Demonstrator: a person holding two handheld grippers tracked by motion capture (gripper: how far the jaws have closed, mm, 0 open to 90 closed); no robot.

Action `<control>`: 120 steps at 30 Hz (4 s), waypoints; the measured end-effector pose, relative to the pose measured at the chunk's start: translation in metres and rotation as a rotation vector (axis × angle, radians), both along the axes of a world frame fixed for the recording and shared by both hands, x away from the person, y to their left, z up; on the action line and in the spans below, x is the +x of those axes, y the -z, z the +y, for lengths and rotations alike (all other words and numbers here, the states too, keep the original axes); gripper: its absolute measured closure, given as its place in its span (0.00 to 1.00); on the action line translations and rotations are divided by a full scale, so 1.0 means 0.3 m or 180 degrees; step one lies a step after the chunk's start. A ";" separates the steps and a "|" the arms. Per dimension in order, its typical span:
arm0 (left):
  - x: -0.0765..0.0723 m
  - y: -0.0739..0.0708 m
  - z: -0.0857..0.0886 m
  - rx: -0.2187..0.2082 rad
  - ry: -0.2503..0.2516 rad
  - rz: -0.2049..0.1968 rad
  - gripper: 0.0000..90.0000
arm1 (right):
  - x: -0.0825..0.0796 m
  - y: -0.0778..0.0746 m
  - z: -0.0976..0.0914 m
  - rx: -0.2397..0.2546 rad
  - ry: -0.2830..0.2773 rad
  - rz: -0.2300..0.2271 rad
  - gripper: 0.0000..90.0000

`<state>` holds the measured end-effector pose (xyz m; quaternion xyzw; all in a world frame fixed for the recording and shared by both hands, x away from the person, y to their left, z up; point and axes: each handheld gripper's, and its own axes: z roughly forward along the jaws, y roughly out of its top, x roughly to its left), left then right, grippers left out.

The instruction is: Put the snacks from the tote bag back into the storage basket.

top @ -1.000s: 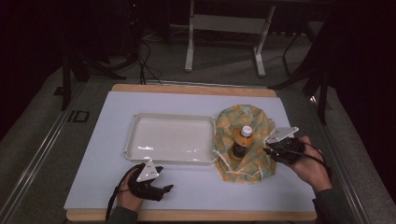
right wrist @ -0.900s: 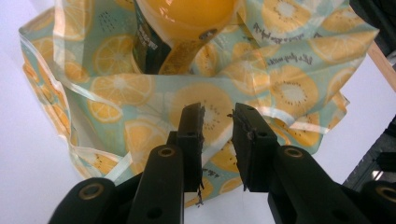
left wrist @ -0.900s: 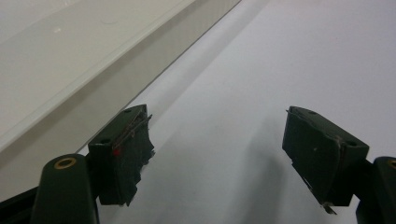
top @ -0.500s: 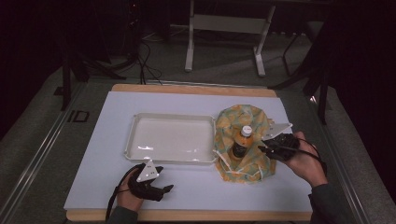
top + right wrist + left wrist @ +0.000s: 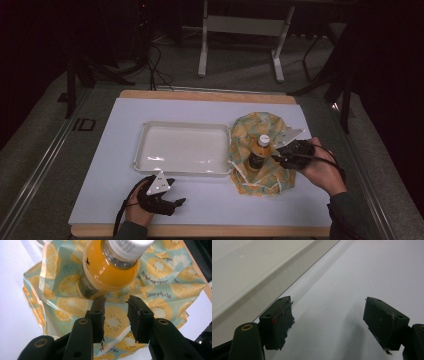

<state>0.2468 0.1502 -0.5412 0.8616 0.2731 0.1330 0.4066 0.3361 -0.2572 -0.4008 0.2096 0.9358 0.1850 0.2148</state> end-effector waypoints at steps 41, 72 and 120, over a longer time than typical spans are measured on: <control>0.000 0.001 -0.002 0.0000 0.0007 0.0020 0.26 | 0.080 -0.101 0.112 -0.0381 -0.0271 0.0332 0.61; 0.001 0.002 -0.004 0.0015 0.0034 0.0029 0.26 | 0.202 -0.129 0.190 -0.0548 -0.0497 0.0914 0.59; 0.000 0.002 -0.006 0.0050 0.0034 0.0018 0.26 | 0.219 -0.208 0.185 -0.0611 -0.0472 0.0967 0.65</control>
